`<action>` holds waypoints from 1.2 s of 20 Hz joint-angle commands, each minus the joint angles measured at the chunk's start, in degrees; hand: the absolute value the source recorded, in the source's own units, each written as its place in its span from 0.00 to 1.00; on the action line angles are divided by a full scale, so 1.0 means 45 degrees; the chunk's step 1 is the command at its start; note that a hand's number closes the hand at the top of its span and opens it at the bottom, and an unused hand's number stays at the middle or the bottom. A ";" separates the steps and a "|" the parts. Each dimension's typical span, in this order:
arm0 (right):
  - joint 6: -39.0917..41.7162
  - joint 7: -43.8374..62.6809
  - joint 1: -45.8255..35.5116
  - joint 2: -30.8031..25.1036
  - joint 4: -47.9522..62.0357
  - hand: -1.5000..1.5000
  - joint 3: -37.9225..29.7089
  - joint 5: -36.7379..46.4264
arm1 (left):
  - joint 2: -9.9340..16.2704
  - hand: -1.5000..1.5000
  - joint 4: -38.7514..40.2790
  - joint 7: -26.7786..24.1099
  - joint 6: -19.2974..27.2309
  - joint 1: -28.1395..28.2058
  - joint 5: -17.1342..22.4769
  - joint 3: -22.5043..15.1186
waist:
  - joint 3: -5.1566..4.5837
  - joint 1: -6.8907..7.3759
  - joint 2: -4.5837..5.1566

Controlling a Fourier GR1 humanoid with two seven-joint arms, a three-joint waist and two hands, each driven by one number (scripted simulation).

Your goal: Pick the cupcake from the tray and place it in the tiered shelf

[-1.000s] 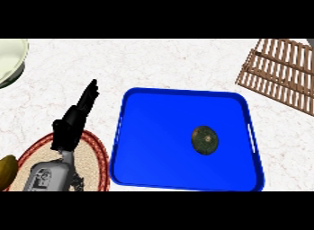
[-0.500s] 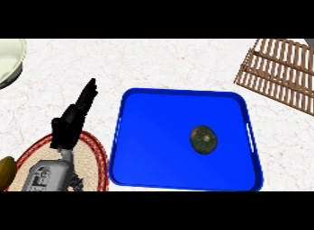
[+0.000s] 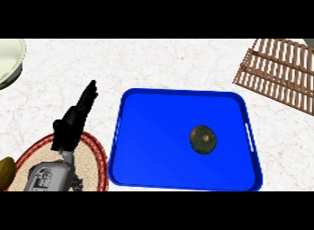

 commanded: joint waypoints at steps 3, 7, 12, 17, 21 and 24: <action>-0.0021 0.0208 -0.0416 0.0145 -0.0888 0.00 -0.0071 -0.1281 | 0.0009 0.50 -0.0528 0.0168 -0.0027 0.0325 -0.0125 -0.0160 | -0.0001 0.0080 -0.0004; 0.1317 0.0019 -0.0424 -0.0427 -0.1955 0.00 -0.0201 -0.2655 | 0.0186 0.50 -0.0329 0.0417 -0.0220 -0.0388 0.0140 0.0189 | -0.0003 0.0015 -0.0023; -0.0207 0.0379 -0.0535 -0.0109 -0.2087 0.00 -0.0192 -0.2603 | 0.0307 0.50 0.0099 -0.0091 -0.0392 -0.0090 0.0218 0.0360 | -0.0003 0.0058 0.0007; -0.0620 0.0680 -0.2043 -0.1484 -0.2576 0.00 -0.1624 -0.3330 | 0.0202 0.50 0.0787 -0.0275 -0.0274 -0.0492 0.0114 0.0391 | -0.0009 -0.0071 0.0009; 0.0933 0.2514 -0.1058 -0.1884 -0.4741 0.00 -0.2434 -0.2671 | 0.0526 0.50 -0.0411 0.0942 -0.0550 -0.0465 0.0437 0.0578 | -0.0003 -0.0163 -0.0081; 0.2594 0.3242 -0.0212 -0.2327 -0.6237 0.00 -0.3639 -0.3583 | 0.0310 0.50 0.0135 0.0253 -0.0216 -0.0045 0.0207 0.0546 | 0.0000 -0.0374 -0.0105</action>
